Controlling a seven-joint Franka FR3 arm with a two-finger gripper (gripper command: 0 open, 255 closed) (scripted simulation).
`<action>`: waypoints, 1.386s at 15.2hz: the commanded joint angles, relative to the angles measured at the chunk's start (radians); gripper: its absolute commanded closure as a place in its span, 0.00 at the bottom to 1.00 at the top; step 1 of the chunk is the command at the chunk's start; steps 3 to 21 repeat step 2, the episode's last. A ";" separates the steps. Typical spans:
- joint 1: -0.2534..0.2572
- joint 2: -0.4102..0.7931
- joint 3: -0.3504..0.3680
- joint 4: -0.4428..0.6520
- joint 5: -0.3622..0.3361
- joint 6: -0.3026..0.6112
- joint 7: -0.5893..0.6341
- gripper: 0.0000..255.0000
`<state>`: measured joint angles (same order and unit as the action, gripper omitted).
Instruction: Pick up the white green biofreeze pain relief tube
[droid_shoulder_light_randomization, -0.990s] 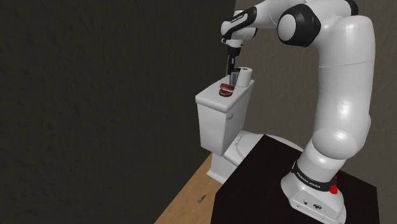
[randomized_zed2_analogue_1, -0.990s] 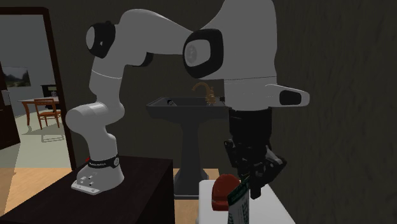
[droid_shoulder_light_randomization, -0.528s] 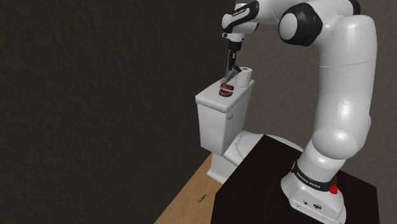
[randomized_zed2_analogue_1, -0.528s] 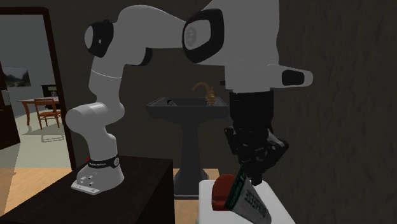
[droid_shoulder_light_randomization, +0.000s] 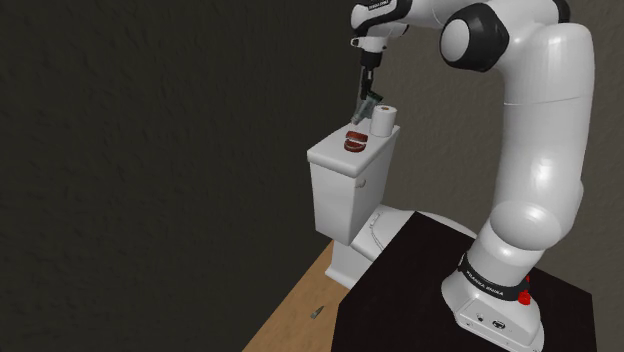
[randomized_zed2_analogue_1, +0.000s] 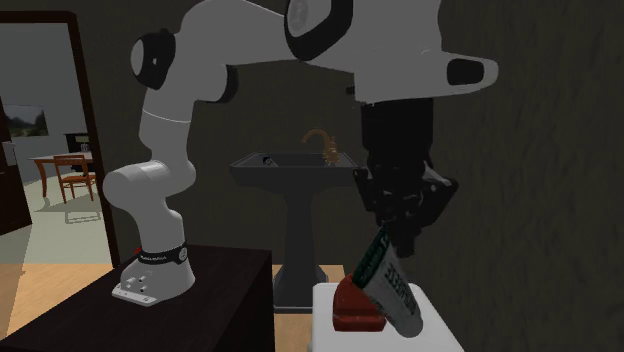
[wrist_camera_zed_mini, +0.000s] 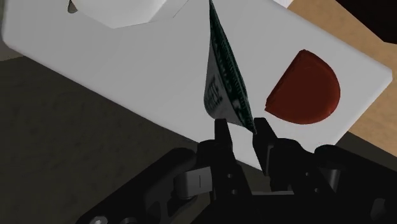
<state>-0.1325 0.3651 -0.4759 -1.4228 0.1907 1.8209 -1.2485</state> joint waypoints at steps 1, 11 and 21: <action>-0.001 0.001 0.000 0.014 0.000 -0.013 0.001 1.00; -0.001 0.001 0.000 0.014 0.000 -0.013 0.001 1.00; -0.001 0.001 0.000 0.014 0.000 -0.013 0.001 1.00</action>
